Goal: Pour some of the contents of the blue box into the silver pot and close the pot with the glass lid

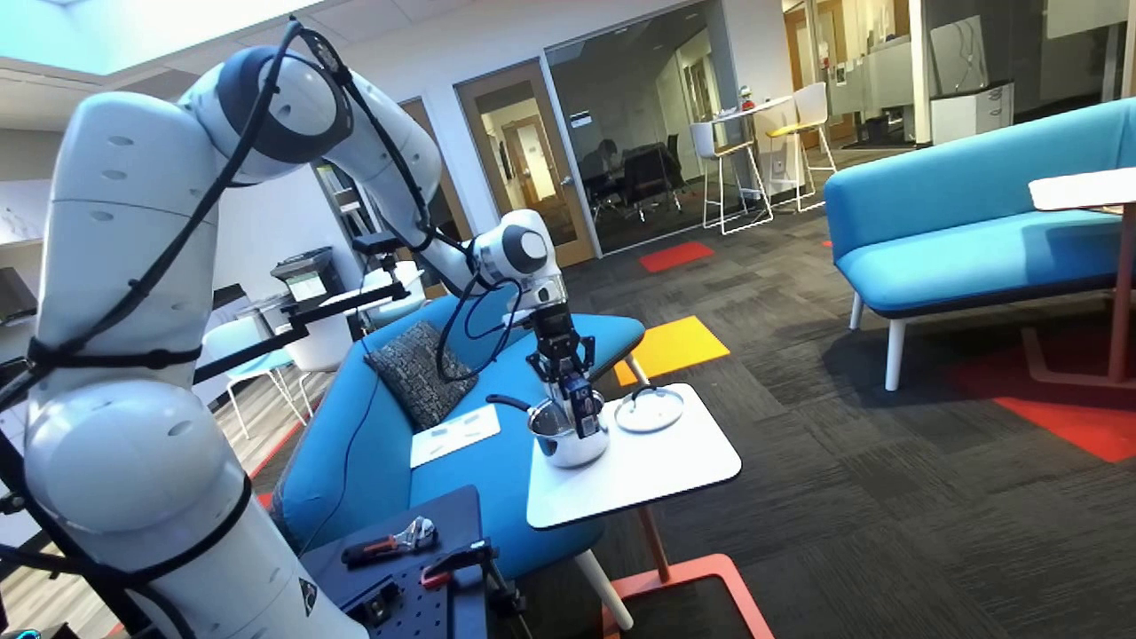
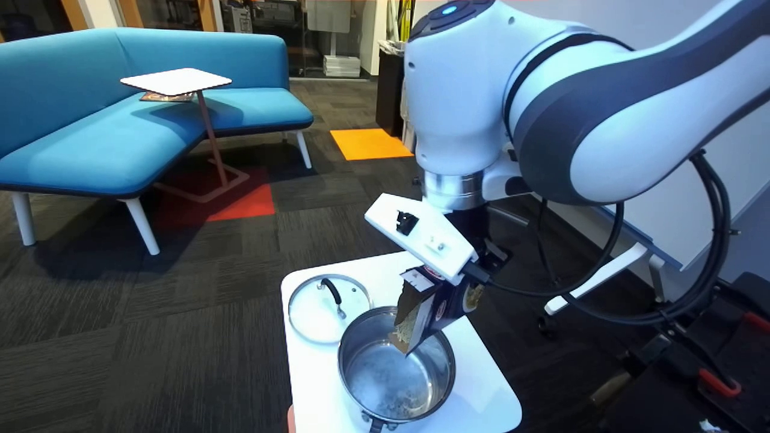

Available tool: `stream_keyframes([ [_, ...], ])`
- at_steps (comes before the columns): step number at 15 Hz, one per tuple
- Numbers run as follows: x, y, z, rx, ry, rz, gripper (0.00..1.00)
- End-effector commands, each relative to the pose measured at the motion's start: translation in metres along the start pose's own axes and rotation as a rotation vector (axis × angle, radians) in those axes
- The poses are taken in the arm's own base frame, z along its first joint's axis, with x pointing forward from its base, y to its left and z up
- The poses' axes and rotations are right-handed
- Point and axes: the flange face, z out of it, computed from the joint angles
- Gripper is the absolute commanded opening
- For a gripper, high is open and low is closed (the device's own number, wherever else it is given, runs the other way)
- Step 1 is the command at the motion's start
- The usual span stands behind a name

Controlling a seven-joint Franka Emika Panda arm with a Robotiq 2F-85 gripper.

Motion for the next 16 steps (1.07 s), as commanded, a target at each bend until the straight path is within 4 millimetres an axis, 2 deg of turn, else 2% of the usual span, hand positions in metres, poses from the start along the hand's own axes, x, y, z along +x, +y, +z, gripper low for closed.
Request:
stream_keyframes([
  [1, -0.014, -0.004, -0.011, -0.004, 0.066, 0.032, 0.17],
  [10, -0.044, -0.003, -0.012, -0.007, 0.187, 0.102, 0.17],
  [16, -0.055, -0.004, -0.011, 0.001, 0.243, 0.153, 0.17],
])
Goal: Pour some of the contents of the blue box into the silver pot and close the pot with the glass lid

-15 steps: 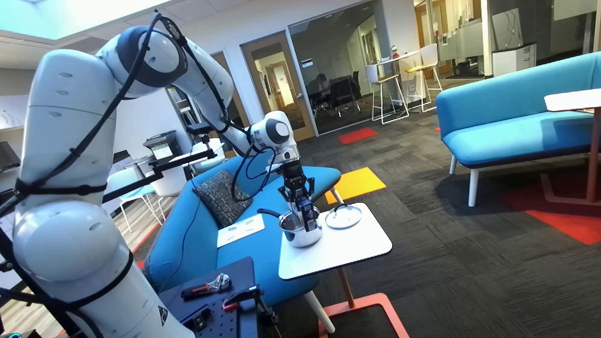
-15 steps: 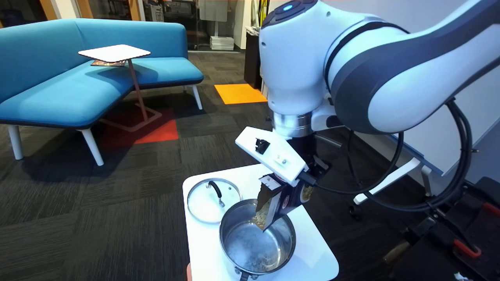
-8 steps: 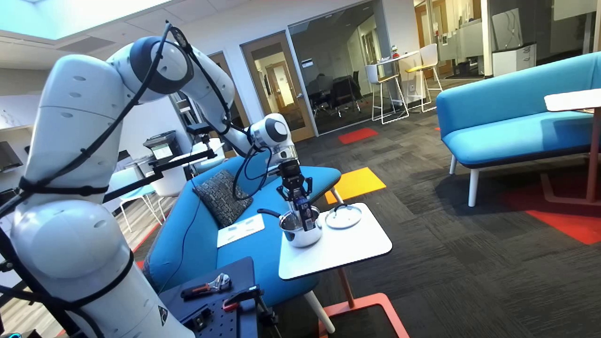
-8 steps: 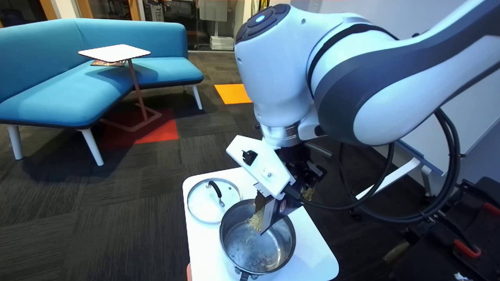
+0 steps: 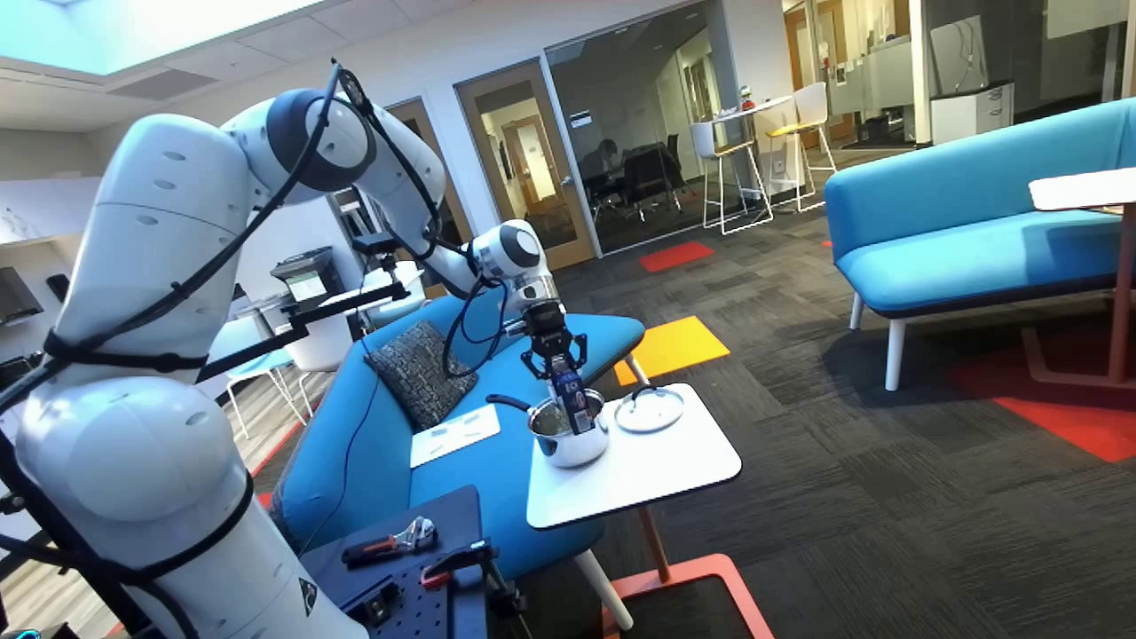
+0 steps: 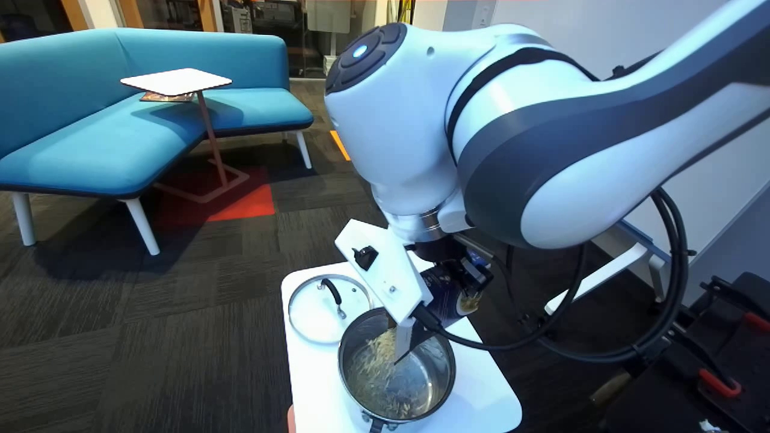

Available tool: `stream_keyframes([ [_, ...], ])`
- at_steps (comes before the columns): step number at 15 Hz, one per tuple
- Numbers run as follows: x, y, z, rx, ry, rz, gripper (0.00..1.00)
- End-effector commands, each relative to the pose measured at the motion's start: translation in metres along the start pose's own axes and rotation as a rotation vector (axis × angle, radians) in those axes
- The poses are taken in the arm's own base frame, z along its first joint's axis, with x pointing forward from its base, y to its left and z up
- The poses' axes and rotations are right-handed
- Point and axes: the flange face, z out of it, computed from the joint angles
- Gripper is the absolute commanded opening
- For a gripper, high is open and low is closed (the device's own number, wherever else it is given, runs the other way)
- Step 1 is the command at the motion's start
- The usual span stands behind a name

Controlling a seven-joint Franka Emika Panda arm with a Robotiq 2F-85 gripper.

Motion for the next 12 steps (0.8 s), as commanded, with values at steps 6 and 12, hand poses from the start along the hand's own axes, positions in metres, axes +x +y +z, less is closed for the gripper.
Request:
stream_keyframes([
  [6, 0.0, -0.012, -0.008, 0.025, 0.091, 0.074, 0.17],
  [12, 0.001, -0.015, -0.003, 0.035, 0.101, 0.061, 0.17],
])
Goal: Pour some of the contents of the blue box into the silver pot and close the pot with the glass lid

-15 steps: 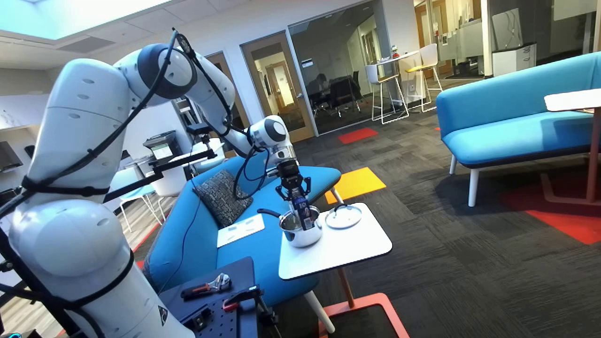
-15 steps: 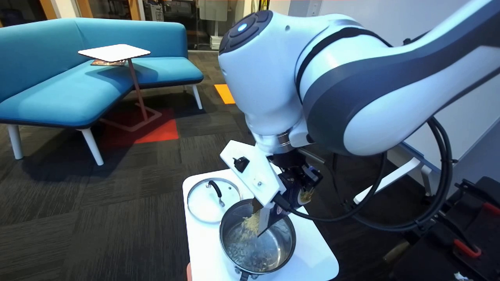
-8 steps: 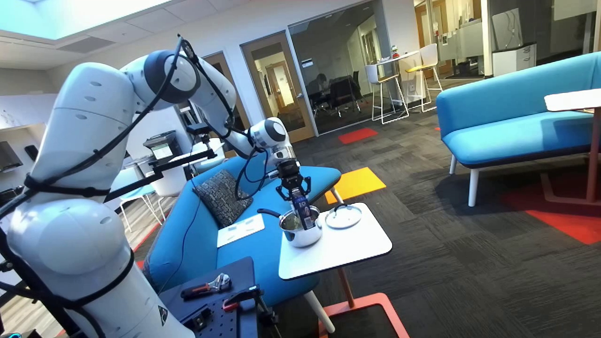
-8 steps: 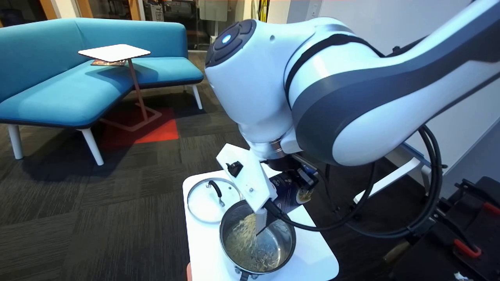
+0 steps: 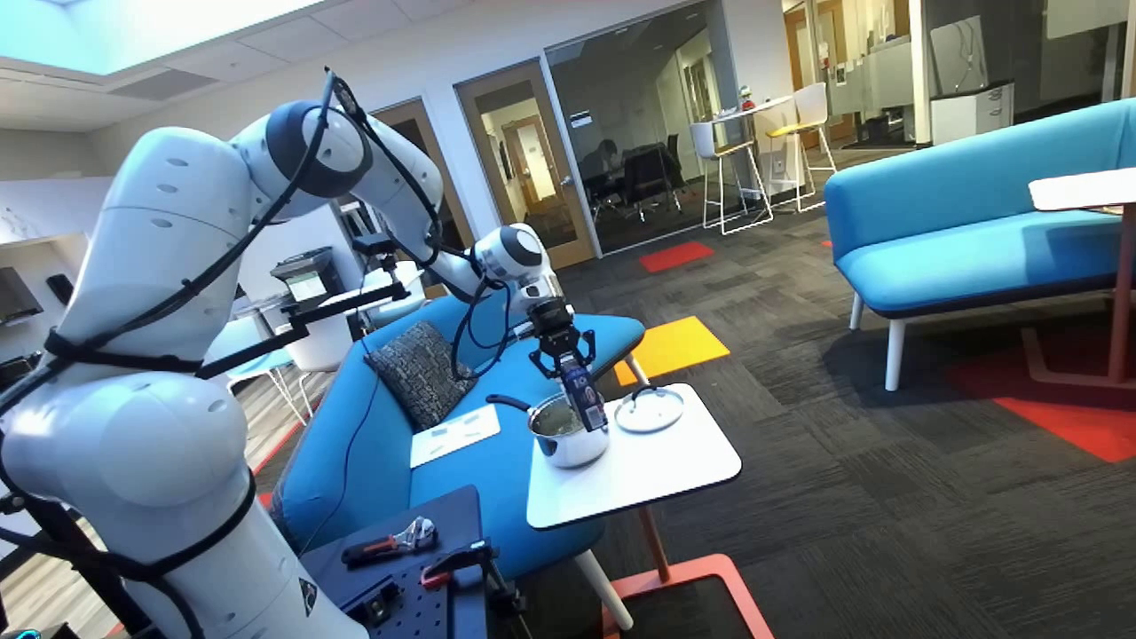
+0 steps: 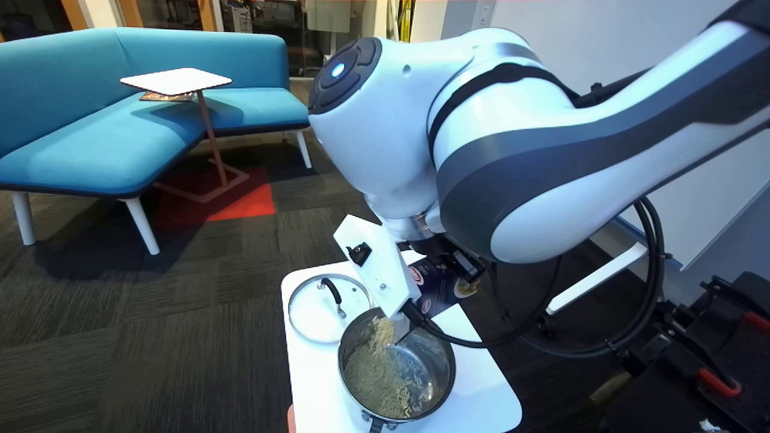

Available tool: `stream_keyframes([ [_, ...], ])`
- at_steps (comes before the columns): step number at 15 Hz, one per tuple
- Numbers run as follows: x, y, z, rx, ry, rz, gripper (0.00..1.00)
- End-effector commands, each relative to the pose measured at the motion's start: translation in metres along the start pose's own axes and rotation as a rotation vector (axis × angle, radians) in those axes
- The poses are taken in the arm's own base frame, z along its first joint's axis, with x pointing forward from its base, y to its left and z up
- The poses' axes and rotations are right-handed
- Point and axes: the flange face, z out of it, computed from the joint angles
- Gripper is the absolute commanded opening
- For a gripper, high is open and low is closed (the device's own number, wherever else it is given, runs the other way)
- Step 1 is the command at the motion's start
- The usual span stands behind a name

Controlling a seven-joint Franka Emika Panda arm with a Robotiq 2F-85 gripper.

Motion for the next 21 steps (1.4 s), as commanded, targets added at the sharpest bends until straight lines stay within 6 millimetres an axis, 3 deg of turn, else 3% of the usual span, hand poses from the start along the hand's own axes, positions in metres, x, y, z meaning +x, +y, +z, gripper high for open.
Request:
stream_keyframes([
  [1, 0.002, -0.003, -0.004, -0.012, -0.002, -0.014, 0.17],
  [12, 0.035, -0.028, 0.045, -0.09, -0.198, 0.006, 0.17],
  [21, 0.062, -0.033, 0.067, -0.079, -0.375, -0.006, 0.17],
])
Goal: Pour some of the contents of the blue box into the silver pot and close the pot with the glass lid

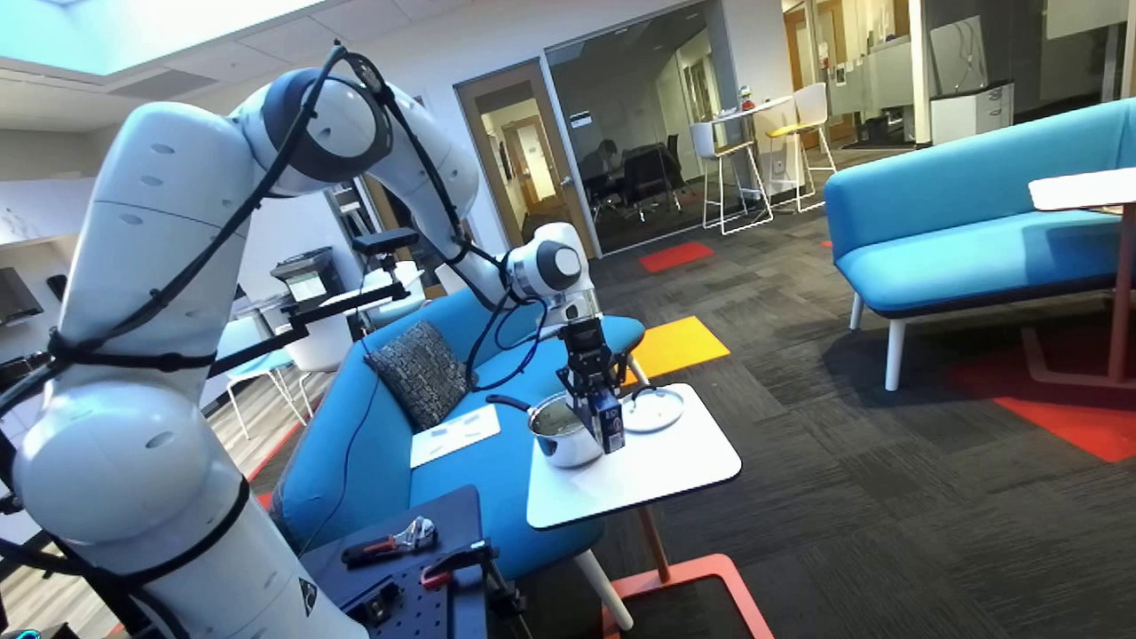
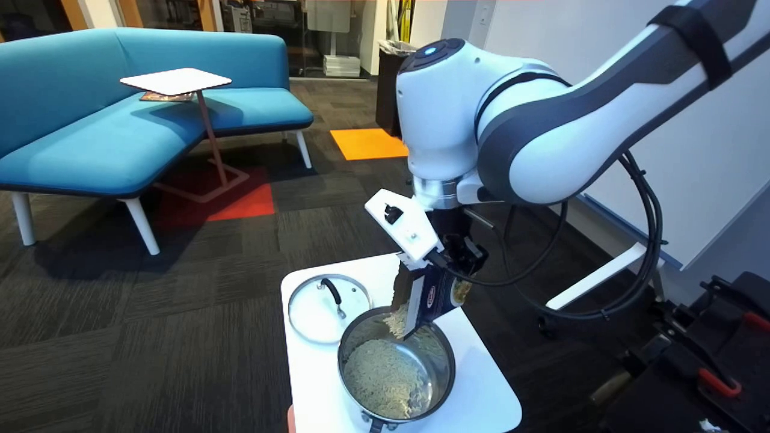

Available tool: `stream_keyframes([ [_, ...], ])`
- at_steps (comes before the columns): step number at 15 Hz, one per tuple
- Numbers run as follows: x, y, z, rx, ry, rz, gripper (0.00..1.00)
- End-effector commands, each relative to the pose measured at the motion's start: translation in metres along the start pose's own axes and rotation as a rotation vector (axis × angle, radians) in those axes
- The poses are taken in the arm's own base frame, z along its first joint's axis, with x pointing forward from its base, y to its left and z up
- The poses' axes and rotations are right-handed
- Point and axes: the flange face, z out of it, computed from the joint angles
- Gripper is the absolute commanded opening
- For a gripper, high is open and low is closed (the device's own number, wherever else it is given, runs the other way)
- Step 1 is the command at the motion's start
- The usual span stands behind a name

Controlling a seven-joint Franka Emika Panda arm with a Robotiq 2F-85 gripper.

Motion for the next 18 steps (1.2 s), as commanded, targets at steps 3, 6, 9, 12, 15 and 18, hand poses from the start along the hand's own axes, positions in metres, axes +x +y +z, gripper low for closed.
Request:
stream_keyframes([
  [3, 0.019, 0.01, 0.003, 0.023, -0.125, -0.021, 0.17],
  [6, 0.027, 0.012, 0.004, 0.055, -0.184, -0.047, 0.17],
  [9, 0.036, 0.016, 0.005, 0.079, -0.229, -0.057, 0.17],
  [12, 0.047, 0.022, 0.008, 0.085, -0.252, -0.045, 0.17],
  [15, 0.056, 0.028, 0.01, 0.087, -0.271, -0.022, 0.17],
  [18, 0.064, 0.032, 0.013, 0.092, -0.295, -0.005, 0.17],
])
